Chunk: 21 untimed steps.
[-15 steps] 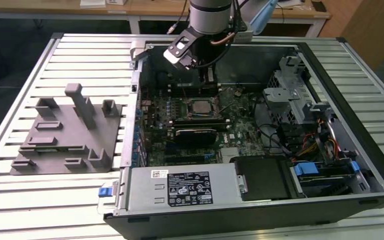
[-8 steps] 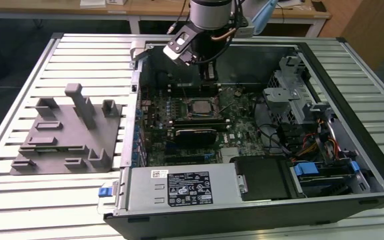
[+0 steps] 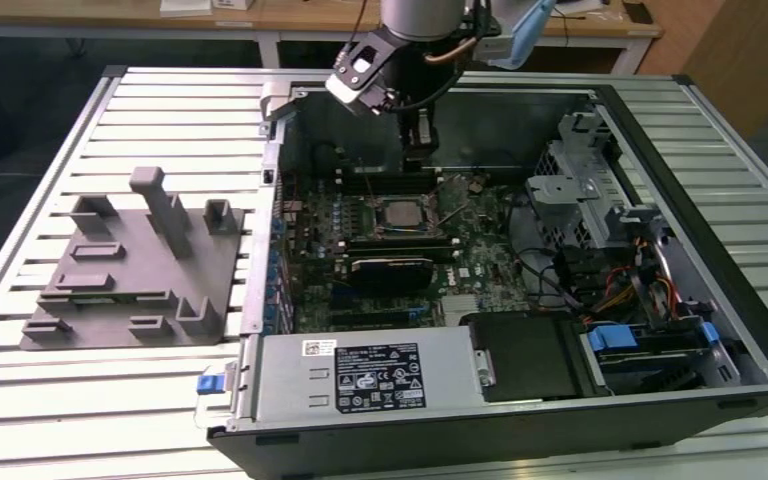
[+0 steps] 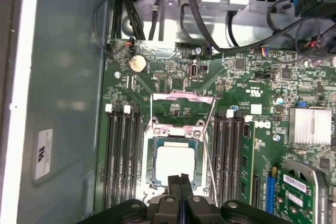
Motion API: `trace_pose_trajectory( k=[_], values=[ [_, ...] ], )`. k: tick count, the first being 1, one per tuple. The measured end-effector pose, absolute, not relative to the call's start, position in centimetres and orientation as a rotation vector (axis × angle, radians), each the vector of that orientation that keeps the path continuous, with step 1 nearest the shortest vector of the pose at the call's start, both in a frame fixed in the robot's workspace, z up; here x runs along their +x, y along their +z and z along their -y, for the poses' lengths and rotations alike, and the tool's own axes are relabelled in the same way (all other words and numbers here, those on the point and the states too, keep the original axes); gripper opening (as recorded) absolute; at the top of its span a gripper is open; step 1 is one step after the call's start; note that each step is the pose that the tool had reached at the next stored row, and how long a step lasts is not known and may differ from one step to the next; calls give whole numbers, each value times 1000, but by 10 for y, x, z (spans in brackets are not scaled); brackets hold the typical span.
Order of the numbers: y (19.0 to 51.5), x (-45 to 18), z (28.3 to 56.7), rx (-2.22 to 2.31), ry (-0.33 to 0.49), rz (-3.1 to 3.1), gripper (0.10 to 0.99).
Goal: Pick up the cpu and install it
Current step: 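Close the cpu cover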
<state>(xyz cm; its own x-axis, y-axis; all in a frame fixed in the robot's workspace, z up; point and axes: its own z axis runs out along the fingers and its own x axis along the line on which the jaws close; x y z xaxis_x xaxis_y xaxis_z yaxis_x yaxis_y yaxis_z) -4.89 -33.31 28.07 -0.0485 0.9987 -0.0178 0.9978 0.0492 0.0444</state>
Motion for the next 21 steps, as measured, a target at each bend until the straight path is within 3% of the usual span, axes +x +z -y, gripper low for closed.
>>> trace_pose_trajectory(
  k=[21],
  values=[
    [284, -17, 333, 2137, 31, -2244, 106]
  ],
)
